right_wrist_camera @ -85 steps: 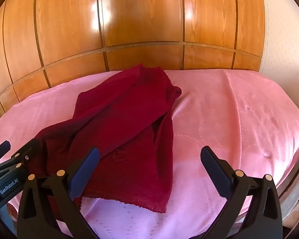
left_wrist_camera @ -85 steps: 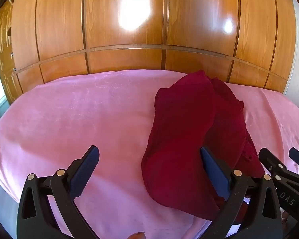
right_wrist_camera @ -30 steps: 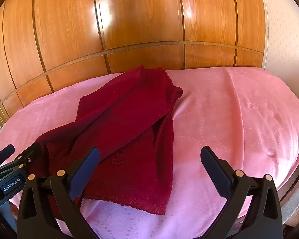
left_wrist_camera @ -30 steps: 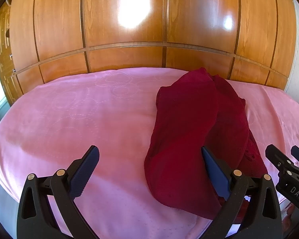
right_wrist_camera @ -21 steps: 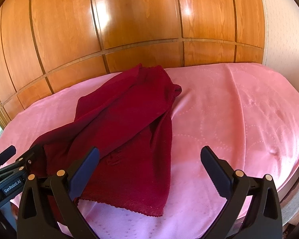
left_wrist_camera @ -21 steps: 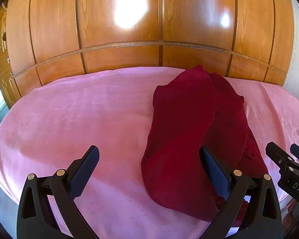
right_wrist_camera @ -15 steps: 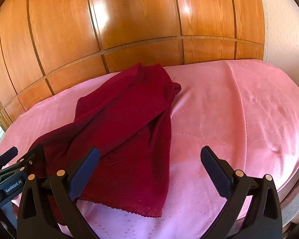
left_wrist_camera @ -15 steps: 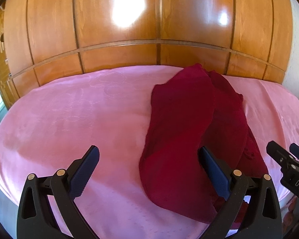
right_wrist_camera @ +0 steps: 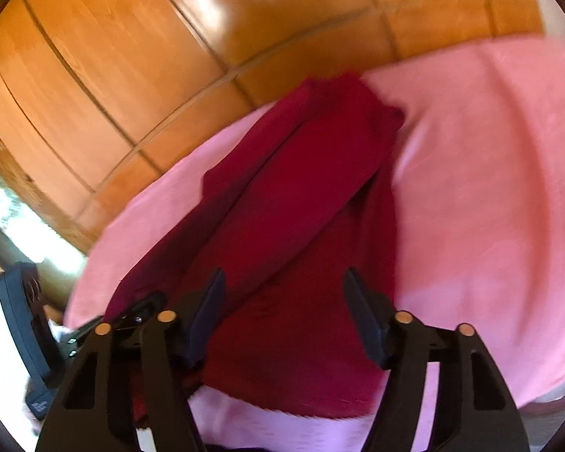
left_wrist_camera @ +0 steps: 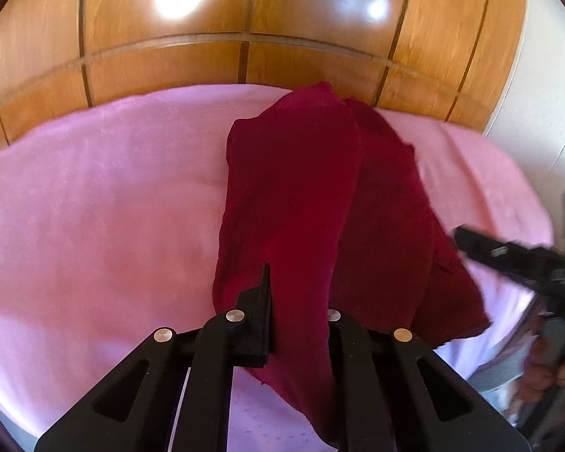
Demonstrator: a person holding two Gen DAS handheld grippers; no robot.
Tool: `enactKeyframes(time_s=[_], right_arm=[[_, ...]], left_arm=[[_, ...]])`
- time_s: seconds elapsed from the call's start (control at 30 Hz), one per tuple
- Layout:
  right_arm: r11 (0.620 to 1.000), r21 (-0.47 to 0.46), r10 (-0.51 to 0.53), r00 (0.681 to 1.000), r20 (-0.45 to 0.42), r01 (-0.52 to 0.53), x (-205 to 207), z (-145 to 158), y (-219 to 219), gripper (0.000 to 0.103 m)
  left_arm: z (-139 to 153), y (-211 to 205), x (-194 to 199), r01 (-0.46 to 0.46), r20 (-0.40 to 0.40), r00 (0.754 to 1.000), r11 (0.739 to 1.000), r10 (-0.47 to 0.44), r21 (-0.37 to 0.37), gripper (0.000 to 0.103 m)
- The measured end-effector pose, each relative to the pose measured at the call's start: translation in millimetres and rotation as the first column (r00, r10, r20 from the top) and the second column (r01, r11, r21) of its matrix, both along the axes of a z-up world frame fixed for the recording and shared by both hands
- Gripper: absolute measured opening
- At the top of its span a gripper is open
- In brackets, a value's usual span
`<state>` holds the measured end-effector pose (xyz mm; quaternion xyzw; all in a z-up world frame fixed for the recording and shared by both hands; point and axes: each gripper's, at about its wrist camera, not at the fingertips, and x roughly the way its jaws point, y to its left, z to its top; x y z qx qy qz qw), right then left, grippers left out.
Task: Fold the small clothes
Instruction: 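Grasp the red sweater with the left tool while the right tool grasps another edge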
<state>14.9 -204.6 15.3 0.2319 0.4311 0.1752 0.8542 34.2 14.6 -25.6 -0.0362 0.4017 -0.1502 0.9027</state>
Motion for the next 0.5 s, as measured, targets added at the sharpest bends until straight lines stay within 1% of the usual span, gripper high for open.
enactKeyframes(time_s=[0.07, 0.1, 0.13, 0.17, 0.27, 0.3, 0.37, 0.43, 0.5], right_arm=[[1.0, -0.011, 0.005, 0.999, -0.032, -0.006, 12.9, -5.7, 8.0, 0.058], [1.0, 0.007, 0.003, 0.999, -0.043, -0.002, 17.6, -8.1, 8.7, 0.058], [1.0, 0.023, 0.003, 0.999, -0.049, -0.002, 24.6, -10.2, 9.6, 0.058], [1.0, 0.012, -0.001, 0.999, -0.042, 0.002, 32.4, -11.0, 13.1, 0.058], [0.999, 0.04, 0.006, 0.999, -0.043, -0.004, 50.1, -13.8, 17.5, 0.058], [1.0, 0.026, 0.008, 0.999, -0.037, -0.007, 56.5, -14.2, 19.1, 0.056], [1.0, 0.015, 0.018, 0.999, -0.031, -0.018, 63.3, -12.4, 19.9, 0.037], [1.0, 0.002, 0.019, 1.0, -0.001, -0.019, 63.7, -7.1, 18.6, 0.032], [0.999, -0.047, 0.022, 0.999, 0.041, -0.02, 60.6, 0.1, 14.9, 0.025]], left_arm=[[6.8, 15.0, 1.7, -0.003, -0.004, 1.0, 0.997, 0.003, -0.077, 0.009], [11.8, 25.2, 3.6, 0.018, -0.013, 1.0, 0.99, -0.02, -0.143, 0.008], [15.1, 31.9, 5.2, 0.029, -0.013, 0.999, 0.983, -0.032, -0.18, 0.008], [19.6, 38.9, 5.6, 0.02, 0.0, 1.0, 0.979, -0.021, -0.203, 0.008], [25.6, 50.6, 11.7, 0.04, -0.003, 0.999, 0.964, -0.043, -0.261, 0.008], [26.1, 53.5, 13.2, 0.055, -0.005, 0.998, 0.959, -0.059, -0.277, 0.008], [29.2, 57.4, 16.4, 0.064, -0.008, 0.998, 0.952, -0.07, -0.299, 0.008], [33.9, 67.0, 22.2, 0.05, -0.006, 0.998, 0.947, -0.055, -0.316, 0.008], [39.2, 85.1, 29.0, 0.013, -0.01, 1.0, 0.933, -0.018, -0.359, 0.007]])
